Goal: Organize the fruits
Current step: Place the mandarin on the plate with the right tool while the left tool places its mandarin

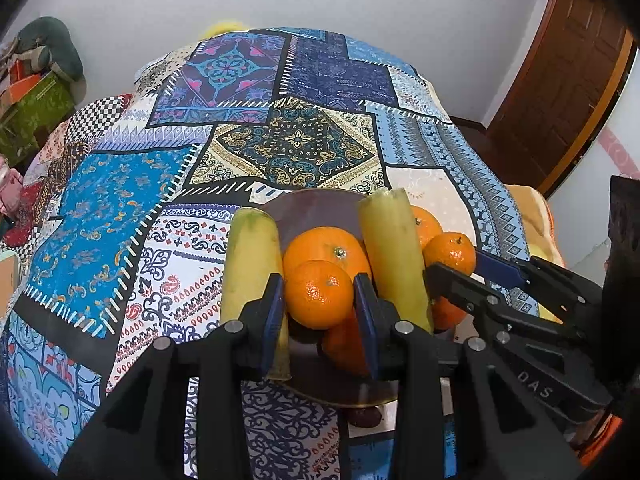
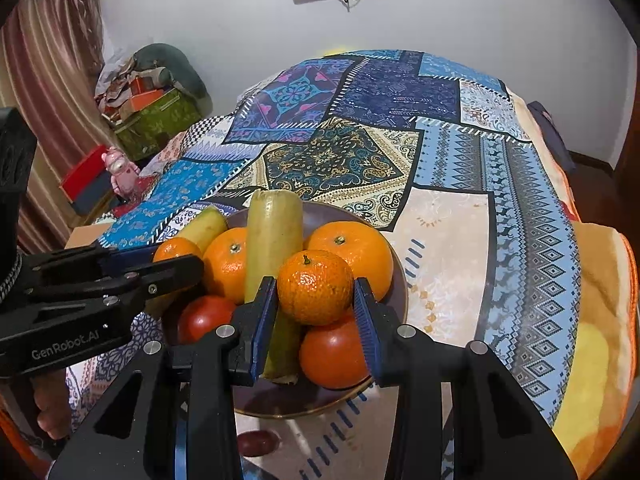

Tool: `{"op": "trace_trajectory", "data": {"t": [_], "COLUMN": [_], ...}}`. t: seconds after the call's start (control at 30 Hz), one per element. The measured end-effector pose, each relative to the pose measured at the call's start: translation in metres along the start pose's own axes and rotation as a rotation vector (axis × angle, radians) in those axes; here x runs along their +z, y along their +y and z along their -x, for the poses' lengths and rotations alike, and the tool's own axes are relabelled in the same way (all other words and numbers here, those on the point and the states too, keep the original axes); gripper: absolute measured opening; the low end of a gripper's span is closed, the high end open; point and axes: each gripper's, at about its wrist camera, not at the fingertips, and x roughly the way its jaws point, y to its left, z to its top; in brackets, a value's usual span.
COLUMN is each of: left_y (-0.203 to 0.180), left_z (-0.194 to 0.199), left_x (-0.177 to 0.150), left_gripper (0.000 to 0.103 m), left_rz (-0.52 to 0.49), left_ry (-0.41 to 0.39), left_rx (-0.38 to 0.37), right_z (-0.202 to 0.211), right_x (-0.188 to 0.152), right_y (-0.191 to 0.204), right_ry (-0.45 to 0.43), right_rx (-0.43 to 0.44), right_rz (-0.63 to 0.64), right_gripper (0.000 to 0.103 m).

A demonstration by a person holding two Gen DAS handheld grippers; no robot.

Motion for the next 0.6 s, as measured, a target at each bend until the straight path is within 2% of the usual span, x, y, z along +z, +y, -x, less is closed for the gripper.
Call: {"op": "trace_trajectory", "data": {"t": [0.17,0.3,0.4,0.6], "left_y": [-0.002,-0.003,-0.003,-0.001], "left_z": [0.0,0.006,0.013,0.039], "left_x": [-0.001,-0.002,-0.003,-0.007], "left_gripper": [0.04,0.05,0.051,0.051], "left_rz": [-0.007,-0.009,-0.008,-0.007], "left_ry": [-0.002,-0.014,-0.026,-0.062], "left_rx": [-0.003,0.002,0.01,0.018], "right_z": [-0.001,0.001,0.01,0.03], "right_x": [0.0,-0.002,-0.003,-0.005], "right_y": [-0.004,-0.001,0.001,0.002], "right_ry": [0.008,0.016,0.003,-0.016], "right_rx": [0.004,-0.012,-0.025,-0.022], "right_rz": [-0.022,-0.002,0.01,0.013], "right_gripper": [0.036,0.039,0.045,0.049]}}
